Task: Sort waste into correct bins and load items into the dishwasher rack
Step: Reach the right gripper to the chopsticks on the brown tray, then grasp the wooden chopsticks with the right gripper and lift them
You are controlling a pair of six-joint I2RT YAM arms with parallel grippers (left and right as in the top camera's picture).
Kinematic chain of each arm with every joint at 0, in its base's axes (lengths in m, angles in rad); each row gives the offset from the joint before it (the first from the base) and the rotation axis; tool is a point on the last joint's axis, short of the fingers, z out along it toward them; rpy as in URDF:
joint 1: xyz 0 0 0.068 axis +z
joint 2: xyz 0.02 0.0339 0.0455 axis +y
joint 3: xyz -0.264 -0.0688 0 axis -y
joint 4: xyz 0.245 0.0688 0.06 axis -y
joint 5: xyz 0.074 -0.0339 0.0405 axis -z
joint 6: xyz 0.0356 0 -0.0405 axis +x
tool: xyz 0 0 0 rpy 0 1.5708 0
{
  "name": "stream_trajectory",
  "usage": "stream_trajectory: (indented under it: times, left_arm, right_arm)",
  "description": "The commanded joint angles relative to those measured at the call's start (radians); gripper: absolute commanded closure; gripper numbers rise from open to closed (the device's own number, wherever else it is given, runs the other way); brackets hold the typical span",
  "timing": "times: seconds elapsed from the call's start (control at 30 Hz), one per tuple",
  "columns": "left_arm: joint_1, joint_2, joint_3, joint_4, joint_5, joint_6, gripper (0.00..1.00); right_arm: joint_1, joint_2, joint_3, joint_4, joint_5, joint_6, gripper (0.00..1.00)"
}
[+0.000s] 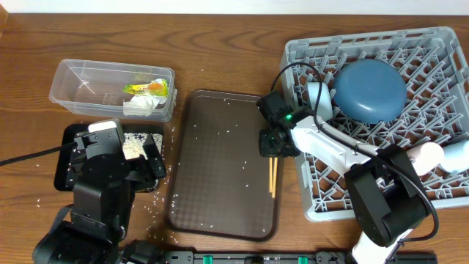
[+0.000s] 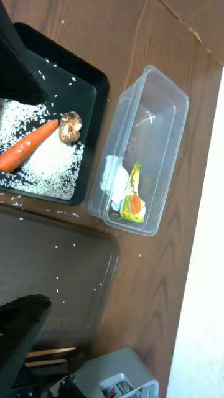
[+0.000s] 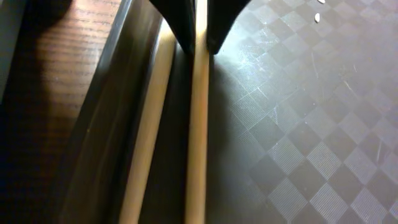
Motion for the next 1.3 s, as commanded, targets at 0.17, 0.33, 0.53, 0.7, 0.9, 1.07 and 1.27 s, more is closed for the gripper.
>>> stream_trajectory:
  times: [0.17, 0.33, 0.53, 0.7, 0.9, 1.07, 1.27]
  left_arm:
    - [0.005, 0.001, 0.010, 0.000, -0.016, 0.009, 0.02]
    - [0.005, 0.001, 0.010, 0.000, -0.016, 0.009, 0.02]
    - [0.005, 0.001, 0.010, 0.000, -0.016, 0.009, 0.02]
    - [0.005, 0.001, 0.010, 0.000, -0.016, 0.009, 0.02]
    - [0.005, 0.001, 0.010, 0.000, -0.016, 0.009, 0.02]
    - [0.005, 0.001, 0.010, 0.000, -0.016, 0.009, 0.02]
    - [0.005, 0.001, 0.010, 0.000, -0.016, 0.009, 0.02]
  right_arm:
    - [0.012, -0.005, 0.038, 0.013, 0.097, -0.120, 0.99]
    - [0.032, -0.088, 0.148, -0.080, 0.025, -0.267, 0.99]
    - [0.034, -0.219, 0.237, -0.169, 0.037, -0.360, 0.99]
    - [-0.016, -0.291, 0.239, -0.210, 0.041, -0.403, 0.99]
    - [-0.016, -0.269, 0.235, -0.225, 0.022, -0.336, 0.96]
    - [0.064, -0.126, 0.234, -0.163, 0.023, -0.098, 0.66]
    - [0.144, 0.062, 0.235, -0.039, 0.032, 0.045, 0.56]
